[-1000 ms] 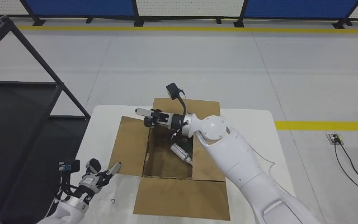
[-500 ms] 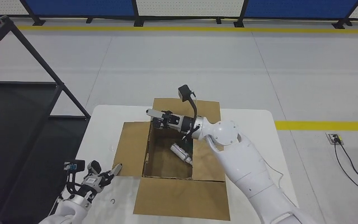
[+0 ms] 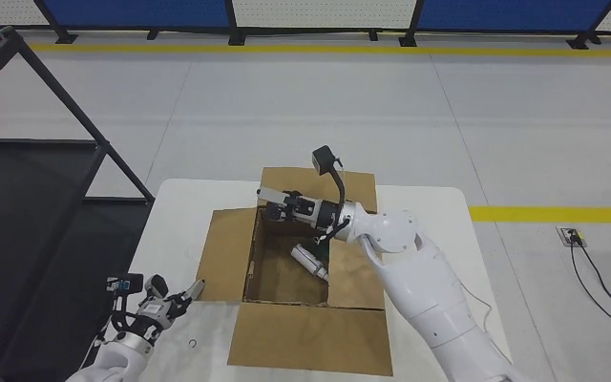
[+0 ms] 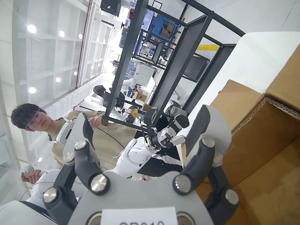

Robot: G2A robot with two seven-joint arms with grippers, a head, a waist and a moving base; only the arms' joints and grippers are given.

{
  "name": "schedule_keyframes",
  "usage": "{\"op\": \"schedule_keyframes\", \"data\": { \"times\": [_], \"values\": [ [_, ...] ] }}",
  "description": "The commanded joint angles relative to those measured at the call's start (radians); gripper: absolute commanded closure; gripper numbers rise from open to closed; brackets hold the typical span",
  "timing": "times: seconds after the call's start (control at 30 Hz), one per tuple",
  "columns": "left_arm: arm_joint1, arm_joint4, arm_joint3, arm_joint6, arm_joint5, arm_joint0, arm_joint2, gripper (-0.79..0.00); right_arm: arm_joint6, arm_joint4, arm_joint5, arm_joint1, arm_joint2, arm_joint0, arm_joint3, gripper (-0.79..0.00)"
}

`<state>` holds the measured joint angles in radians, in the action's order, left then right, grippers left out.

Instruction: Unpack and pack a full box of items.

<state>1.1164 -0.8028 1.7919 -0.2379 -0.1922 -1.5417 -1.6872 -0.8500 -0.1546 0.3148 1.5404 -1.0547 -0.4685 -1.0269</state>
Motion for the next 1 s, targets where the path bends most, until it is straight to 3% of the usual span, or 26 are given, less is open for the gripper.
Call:
{"op": "schedule_keyframes", "data": {
  "times": [0.0, 0.33, 0.97],
  "values": [
    [0.001, 0.024, 0.016, 0.020, -0.004, -0.006, -0.012, -0.785, -0.002, 0.006, -0.008, -0.002, 0.000, -0.004, -0.011, -0.785],
    [0.001, 0.064, 0.109, 0.049, -0.015, -0.036, -0.065, -0.785, -0.010, 0.057, -0.027, -0.020, -0.021, -0.043, -0.096, -0.785],
    [0.003, 0.124, 0.333, 0.076, -0.028, -0.065, -0.166, -0.785, -0.016, 0.129, -0.057, -0.079, -0.148, -0.221, -0.335, -0.785]
  ]
}}
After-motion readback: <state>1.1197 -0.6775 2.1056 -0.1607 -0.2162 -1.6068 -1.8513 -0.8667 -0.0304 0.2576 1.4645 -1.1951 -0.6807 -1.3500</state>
